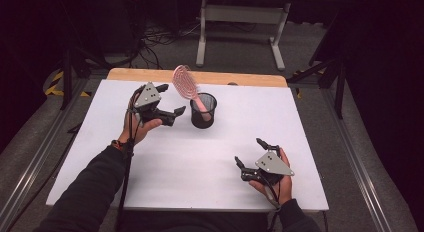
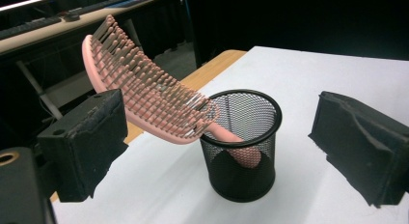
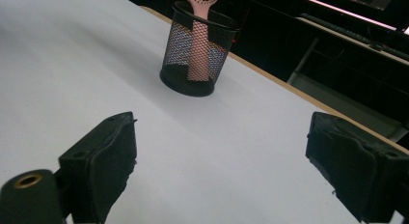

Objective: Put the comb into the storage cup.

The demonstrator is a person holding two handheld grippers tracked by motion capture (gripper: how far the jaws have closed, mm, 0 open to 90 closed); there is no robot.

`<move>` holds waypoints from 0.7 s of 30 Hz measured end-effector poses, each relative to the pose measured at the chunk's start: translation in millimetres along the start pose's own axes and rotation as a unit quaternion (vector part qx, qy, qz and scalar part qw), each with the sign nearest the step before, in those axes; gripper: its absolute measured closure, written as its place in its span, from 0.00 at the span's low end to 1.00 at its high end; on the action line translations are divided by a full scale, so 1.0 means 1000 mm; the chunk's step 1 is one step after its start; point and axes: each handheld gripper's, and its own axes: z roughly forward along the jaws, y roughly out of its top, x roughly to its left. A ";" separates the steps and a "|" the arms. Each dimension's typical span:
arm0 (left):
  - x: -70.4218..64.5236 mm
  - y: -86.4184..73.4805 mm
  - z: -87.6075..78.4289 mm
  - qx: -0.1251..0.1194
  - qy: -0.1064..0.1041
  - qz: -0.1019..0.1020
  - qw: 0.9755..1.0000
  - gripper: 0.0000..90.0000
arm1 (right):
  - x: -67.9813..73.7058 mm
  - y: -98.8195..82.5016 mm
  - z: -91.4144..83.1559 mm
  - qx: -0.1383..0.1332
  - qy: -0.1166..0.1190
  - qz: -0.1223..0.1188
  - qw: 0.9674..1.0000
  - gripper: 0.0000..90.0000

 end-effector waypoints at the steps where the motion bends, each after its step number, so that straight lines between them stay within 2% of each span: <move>1: 0.000 0.000 0.000 0.001 -0.001 0.002 1.000 0.07 | 0.000 0.000 0.000 0.000 0.000 0.000 1.000 0.13; 9: -0.005 -0.004 -0.007 0.005 -0.007 0.014 1.000 0.07 | 0.000 0.000 0.000 -0.003 0.000 0.001 1.000 0.13; 11: -0.006 -0.006 -0.009 0.010 -0.009 0.022 1.000 0.07 | 0.000 0.000 0.000 -0.002 0.000 -0.001 1.000 0.13; 21: -0.011 -0.014 -0.018 0.007 -0.026 0.029 0.999 0.07 | -0.001 0.000 -0.001 -0.006 -0.002 0.002 1.000 0.12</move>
